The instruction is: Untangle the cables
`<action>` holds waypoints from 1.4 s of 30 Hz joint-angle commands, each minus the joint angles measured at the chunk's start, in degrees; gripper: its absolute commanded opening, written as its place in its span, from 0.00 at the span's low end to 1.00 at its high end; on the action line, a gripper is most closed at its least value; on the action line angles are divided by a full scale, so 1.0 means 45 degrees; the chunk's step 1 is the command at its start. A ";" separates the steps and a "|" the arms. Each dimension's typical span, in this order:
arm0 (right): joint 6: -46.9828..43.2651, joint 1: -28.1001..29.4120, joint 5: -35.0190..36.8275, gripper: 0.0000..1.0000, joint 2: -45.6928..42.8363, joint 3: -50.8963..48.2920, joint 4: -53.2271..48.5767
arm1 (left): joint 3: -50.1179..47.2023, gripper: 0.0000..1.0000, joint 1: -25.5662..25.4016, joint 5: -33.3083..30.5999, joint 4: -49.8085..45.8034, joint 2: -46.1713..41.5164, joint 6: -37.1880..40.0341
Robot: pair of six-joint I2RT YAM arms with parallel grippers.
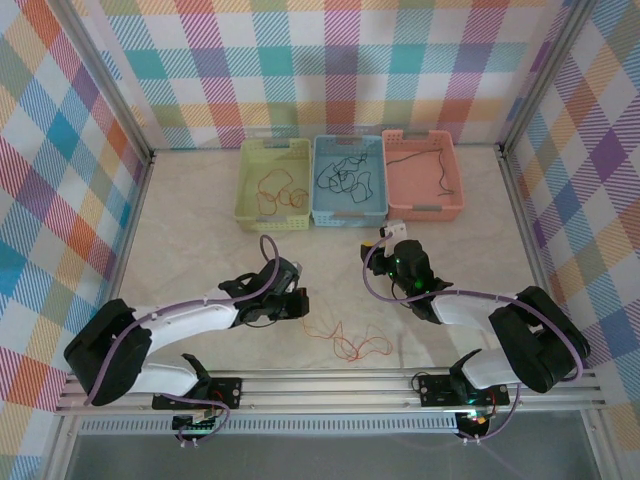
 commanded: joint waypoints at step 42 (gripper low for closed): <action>-0.1646 0.0726 -1.1471 0.60 -0.4156 0.3814 -0.3581 | 0.9936 0.00 0.2242 0.0889 -0.5327 -0.2406 0.3967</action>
